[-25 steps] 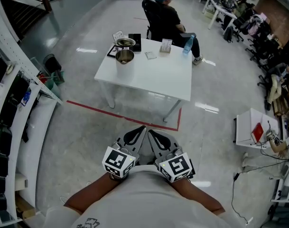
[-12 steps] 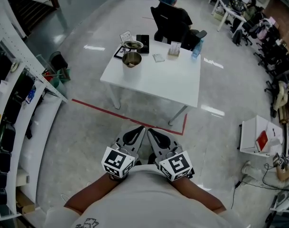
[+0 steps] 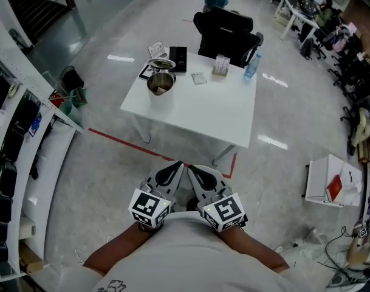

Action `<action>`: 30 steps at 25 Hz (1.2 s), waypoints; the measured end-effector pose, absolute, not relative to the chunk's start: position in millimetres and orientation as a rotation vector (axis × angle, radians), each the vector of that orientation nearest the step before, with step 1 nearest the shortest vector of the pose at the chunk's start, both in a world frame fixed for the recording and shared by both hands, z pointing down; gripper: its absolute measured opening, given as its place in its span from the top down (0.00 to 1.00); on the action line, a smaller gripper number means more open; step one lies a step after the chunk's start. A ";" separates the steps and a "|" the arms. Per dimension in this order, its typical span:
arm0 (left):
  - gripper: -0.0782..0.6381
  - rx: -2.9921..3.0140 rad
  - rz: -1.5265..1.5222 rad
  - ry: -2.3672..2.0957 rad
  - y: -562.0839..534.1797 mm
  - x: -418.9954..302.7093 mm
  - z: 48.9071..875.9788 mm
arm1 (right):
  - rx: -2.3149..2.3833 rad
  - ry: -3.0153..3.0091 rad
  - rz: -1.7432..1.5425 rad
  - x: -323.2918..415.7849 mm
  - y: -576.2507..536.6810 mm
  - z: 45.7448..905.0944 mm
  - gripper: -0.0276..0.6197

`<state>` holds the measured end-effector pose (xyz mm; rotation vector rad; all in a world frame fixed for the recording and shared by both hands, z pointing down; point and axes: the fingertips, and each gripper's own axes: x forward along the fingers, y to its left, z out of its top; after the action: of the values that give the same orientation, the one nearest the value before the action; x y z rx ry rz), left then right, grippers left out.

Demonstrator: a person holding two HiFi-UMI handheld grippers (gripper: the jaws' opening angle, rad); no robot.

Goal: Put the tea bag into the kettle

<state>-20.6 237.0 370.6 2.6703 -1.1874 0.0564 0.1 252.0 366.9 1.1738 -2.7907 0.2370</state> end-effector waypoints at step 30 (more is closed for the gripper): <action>0.88 2.595 0.065 -1.281 70.8 128.0 376.9 | 1.113 -2.836 0.311 160.6 83.9 376.7 0.94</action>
<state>128.0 70.8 376.9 2.5951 -1.2815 0.0647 160.6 83.9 376.7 1.1129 -2.8362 0.3111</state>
